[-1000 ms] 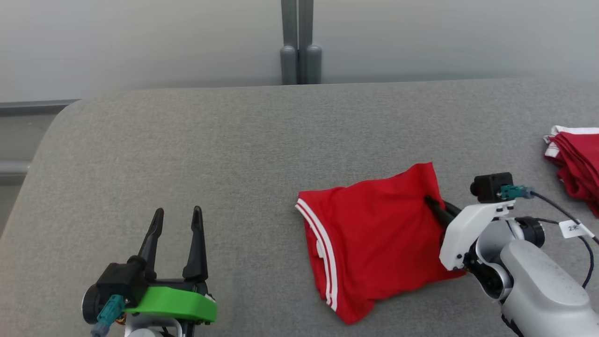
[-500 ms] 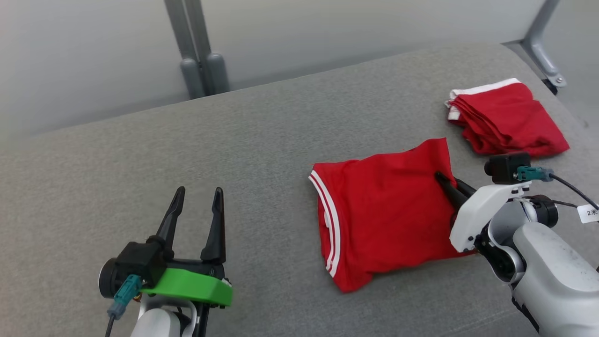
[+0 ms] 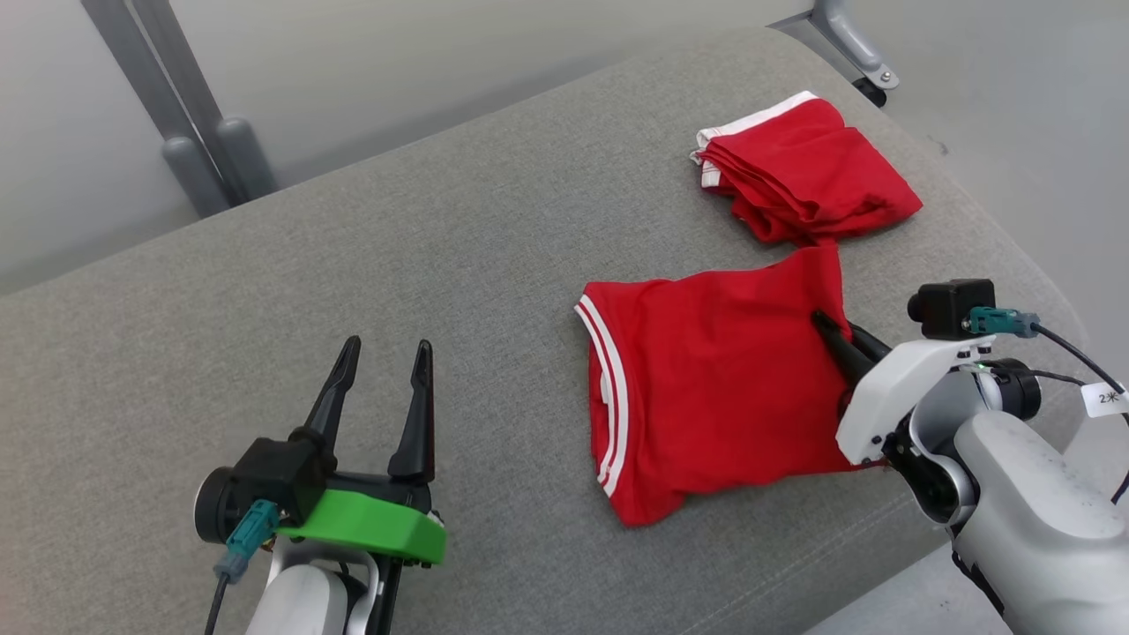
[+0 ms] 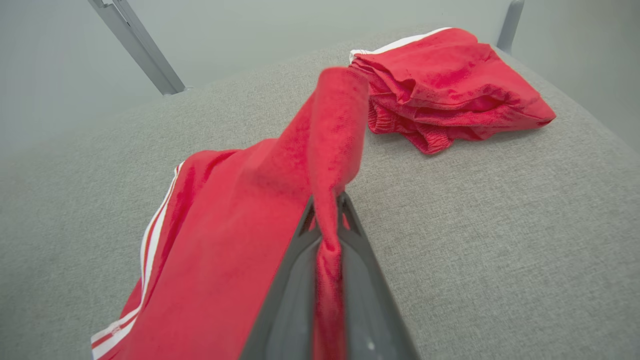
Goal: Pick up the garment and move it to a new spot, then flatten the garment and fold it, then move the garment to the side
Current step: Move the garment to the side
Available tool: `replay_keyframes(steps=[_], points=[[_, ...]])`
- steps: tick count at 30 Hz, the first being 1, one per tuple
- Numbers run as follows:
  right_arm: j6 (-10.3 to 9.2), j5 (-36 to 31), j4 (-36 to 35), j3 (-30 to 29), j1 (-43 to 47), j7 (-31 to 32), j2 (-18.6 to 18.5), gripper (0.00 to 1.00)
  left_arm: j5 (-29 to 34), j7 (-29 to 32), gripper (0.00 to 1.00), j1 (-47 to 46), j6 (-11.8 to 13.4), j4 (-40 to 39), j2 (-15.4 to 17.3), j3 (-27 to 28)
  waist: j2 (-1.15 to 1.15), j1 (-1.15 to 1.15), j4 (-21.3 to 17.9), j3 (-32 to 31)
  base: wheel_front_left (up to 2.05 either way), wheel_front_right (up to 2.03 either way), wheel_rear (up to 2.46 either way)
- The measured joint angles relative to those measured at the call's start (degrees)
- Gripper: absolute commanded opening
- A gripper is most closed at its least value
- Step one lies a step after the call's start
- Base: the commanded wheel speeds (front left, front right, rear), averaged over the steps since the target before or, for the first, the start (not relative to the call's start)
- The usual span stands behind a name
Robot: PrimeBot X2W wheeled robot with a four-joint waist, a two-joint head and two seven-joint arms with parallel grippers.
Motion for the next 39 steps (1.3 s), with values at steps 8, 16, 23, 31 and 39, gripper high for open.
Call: replay_keyframes(steps=[8, 16, 23, 31, 39], points=[[0.00, 0.12, 0.38, 2.86, -6.22, -1.47, -0.05, 0.00, 1.20, 0.00, 1.00, -1.45, -0.26, 0.64, 0.19, -0.32, 0.00, 0.00, -0.46, 3.48, 0.00, 0.00, 0.00], [0.00, 1.83, 2.71, 6.65, -17.66, -1.12, -3.41, 0.00, 1.97, 0.34, 1.00, -4.20, -0.47, 0.94, 0.97, -1.11, 0.00, 0.00, 1.19, 7.62, 0.00, 0.00, 0.00], [0.00, 4.12, 5.17, 8.76, -24.77, -1.38, -10.83, 0.00, 2.72, 0.94, 1.00, -6.75, -0.46, 0.58, 1.74, -1.74, 0.00, 0.00, 3.55, 12.41, 0.00, 0.00, 0.00], [0.00, 9.01, 6.91, 7.08, -30.83, -3.24, -19.09, 0.00, 3.36, 2.23, 1.00, -9.66, -0.23, -1.01, 2.98, -2.25, 0.00, 0.00, 5.84, 18.76, 0.00, 0.00, 0.00], [0.00, 11.34, 16.25, 7.14, -33.83, -2.64, -23.39, 0.00, 4.74, 3.37, 1.00, -12.64, 0.16, -2.83, 3.38, -3.19, 0.00, 0.01, 8.18, 25.91, 0.00, 0.00, 0.00]])
